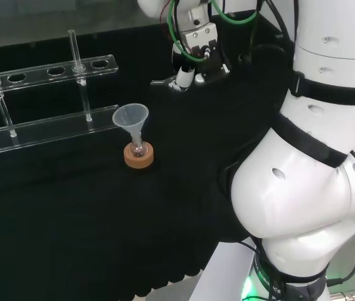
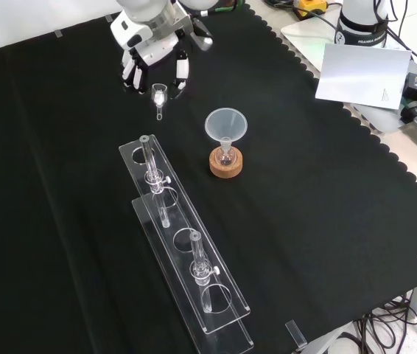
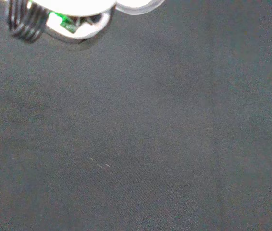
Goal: Pour all the NaCl from the weighing funnel into the round-bottom flask.
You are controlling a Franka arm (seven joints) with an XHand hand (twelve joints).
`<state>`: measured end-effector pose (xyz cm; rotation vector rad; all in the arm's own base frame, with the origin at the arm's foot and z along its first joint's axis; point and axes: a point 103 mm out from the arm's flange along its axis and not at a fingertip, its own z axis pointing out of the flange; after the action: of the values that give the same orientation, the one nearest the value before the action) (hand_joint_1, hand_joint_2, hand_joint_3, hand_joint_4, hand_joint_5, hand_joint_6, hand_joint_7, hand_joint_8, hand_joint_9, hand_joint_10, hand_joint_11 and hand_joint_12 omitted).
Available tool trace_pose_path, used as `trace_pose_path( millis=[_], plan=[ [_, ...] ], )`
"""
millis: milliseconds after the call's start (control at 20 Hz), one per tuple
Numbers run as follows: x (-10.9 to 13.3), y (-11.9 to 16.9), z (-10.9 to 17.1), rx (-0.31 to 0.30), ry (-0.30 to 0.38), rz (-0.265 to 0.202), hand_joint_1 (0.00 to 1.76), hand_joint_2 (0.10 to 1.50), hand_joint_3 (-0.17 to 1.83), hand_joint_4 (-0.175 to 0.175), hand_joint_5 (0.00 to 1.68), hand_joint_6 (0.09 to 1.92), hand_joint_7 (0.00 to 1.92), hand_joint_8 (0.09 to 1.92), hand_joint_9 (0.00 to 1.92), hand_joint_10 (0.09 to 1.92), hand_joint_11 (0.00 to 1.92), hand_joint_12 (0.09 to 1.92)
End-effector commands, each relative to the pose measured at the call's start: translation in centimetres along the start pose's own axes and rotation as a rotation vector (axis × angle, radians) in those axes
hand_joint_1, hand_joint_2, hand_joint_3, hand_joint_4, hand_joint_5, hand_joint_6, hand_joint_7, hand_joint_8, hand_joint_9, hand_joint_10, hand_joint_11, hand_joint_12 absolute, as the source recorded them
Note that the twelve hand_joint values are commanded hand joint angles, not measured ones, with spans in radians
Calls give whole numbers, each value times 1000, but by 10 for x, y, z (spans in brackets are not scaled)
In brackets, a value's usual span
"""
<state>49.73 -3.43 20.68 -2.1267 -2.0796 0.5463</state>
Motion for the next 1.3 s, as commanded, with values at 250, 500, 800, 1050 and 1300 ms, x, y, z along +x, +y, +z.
trace_pose_path(
  millis=[250, 500, 800, 1050, 1300],
  plan=[
    [6, -22, -14, -11, -27, 19, 1103, 695, 639, 175, 1196, 802, 545, 654, 947, 379, 800, 1074],
    [8, -42, -30, -17, -29, 29, 1103, 695, 638, 175, 1195, 803, 546, 655, 951, 378, 802, 1075],
    [16, -61, -37, -17, -53, 42, 1103, 696, 637, 175, 1195, 803, 547, 655, 957, 376, 811, 1074],
    [26, -75, -44, -19, -73, 53, 1103, 696, 636, 175, 1195, 802, 548, 656, 959, 374, 816, 1070],
    [34, -82, -46, -18, -97, 57, 1103, 697, 635, 175, 1195, 801, 548, 656, 961, 371, 818, 1066]
  ],
)
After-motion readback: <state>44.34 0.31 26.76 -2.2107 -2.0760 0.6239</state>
